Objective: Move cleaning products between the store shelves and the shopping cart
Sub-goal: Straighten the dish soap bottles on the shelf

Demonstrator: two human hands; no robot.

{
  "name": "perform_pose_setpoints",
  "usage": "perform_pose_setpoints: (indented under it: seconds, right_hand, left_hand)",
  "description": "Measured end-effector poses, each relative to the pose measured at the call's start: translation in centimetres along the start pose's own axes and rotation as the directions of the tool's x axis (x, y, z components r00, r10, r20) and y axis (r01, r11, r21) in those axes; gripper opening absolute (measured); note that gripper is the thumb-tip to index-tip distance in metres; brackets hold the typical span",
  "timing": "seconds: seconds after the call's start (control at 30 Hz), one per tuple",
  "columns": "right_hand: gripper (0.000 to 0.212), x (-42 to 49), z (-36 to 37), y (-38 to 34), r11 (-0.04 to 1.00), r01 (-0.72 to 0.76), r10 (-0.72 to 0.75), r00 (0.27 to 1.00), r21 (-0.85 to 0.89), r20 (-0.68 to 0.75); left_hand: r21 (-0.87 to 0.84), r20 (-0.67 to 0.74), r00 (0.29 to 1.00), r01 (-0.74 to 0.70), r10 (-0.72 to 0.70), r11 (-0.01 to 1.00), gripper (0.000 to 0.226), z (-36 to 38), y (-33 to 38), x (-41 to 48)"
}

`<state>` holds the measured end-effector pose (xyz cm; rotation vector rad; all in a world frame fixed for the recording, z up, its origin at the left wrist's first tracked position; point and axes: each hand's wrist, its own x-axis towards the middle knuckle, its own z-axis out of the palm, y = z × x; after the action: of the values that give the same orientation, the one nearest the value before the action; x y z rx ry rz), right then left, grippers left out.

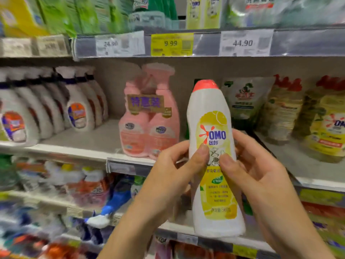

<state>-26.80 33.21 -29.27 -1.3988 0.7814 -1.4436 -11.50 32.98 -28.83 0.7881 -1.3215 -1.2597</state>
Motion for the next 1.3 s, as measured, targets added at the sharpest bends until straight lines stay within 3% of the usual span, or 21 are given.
perform_pose_setpoints:
  seconds: [0.43, 0.7, 0.83, 1.1, 1.2, 1.3]
  right_hand:
    - [0.047, 5.5, 7.4, -2.6, 0.974, 0.215, -0.212, 0.976, -0.073, 0.046]
    - [0.047, 11.0, 7.1, -6.3, 0.894, 0.435, -0.420, 0.897, -0.109, 0.134]
    - [0.042, 14.2, 7.1, -9.1, 0.818, 0.544, -0.512, 0.837, -0.188, 0.194]
    - [0.040, 21.1, 7.6, -16.0, 0.512, 0.659, -0.652, 0.716, -0.552, 0.249]
    - [0.035, 23.3, 7.7, -17.5, 0.502, 0.627, -0.625, 0.739, -0.595, 0.252]
    - [0.032, 25.1, 8.0, -17.8, 0.585, 0.571, -0.579, 0.792, -0.576, 0.196]
  left_hand:
    - [-0.022, 0.144, 0.978, -0.152, 0.154, 0.988, 0.031, -7.4, 6.2, 3.2]
    - [0.113, 0.138, 0.915, -0.395, 0.379, 0.912, 0.032, -6.8, 9.8, 8.6]
    - [0.138, 0.133, 0.852, -0.522, 0.506, 0.842, 0.029, -6.0, 12.7, 11.0]
    - [0.292, 0.209, 0.744, -0.667, 0.634, 0.686, 0.020, -6.1, 20.2, 17.0]
    - [0.371, 0.207, 0.760, -0.643, 0.616, 0.669, 0.024, -6.1, 21.8, 19.2]
    - [0.349, 0.227, 0.808, -0.588, 0.543, 0.729, 0.029, -6.0, 22.4, 21.1]
